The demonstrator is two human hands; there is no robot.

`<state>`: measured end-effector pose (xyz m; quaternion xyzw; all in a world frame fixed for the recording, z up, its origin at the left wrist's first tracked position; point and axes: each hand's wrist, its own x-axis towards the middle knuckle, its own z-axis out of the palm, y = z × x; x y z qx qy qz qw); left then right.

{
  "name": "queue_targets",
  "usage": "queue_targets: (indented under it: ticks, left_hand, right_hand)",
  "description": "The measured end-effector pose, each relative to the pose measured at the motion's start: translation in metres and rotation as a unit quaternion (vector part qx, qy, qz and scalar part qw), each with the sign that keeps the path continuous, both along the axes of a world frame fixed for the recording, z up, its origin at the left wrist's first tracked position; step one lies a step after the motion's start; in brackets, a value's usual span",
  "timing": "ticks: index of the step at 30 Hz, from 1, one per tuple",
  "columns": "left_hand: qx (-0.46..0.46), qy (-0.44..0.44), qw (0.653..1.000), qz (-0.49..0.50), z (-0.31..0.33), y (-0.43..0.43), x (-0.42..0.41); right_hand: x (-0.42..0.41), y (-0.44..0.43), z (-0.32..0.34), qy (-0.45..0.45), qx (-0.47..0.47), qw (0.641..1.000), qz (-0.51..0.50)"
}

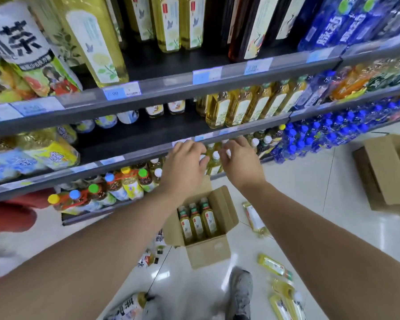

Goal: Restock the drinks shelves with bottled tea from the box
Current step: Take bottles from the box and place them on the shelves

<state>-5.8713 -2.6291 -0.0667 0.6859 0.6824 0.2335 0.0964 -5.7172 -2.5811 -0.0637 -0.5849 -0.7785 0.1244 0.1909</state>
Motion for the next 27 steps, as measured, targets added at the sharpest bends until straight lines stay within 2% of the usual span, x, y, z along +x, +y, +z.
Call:
queue_targets:
  ticks: [6, 11, 14, 17, 19, 21, 24, 27]
  left_hand:
    - [-0.112, 0.025, 0.993, 0.031, -0.117, -0.027, 0.04]
    - [-0.247, 0.001, 0.963, 0.102, -0.208, -0.044, 0.059]
    - [-0.298, -0.017, 0.945, 0.135, -0.258, -0.055, 0.063]
    - [-0.33, 0.01, 0.936, 0.123, -0.314, -0.066, 0.063]
    - [-0.338, 0.065, 0.936, 0.078, -0.358, -0.064, 0.055]
    - [-0.345, 0.165, 0.924, 0.009, -0.401, -0.055, 0.041]
    - [-0.348, 0.311, 0.881, -0.069, -0.452, -0.046, 0.028]
    - [-0.363, 0.403, 0.835, -0.097, -0.482, -0.036, 0.031]
  right_hand:
    - [0.042, -0.011, -0.102, -0.035, -0.097, 0.994, 0.029]
    - [0.059, -0.028, -0.198, -0.053, -0.191, 0.977, 0.079]
    - [0.054, -0.041, -0.252, -0.087, -0.256, 0.958, 0.091]
    - [0.041, -0.058, -0.312, -0.115, -0.342, 0.93, 0.072]
    - [0.026, -0.056, -0.358, -0.141, -0.369, 0.917, 0.058]
    - [0.011, -0.047, -0.407, -0.16, -0.369, 0.914, 0.056]
    - [-0.012, -0.037, -0.473, -0.191, -0.374, 0.906, 0.051]
    - [-0.025, -0.029, -0.525, -0.224, -0.376, 0.899, 0.026]
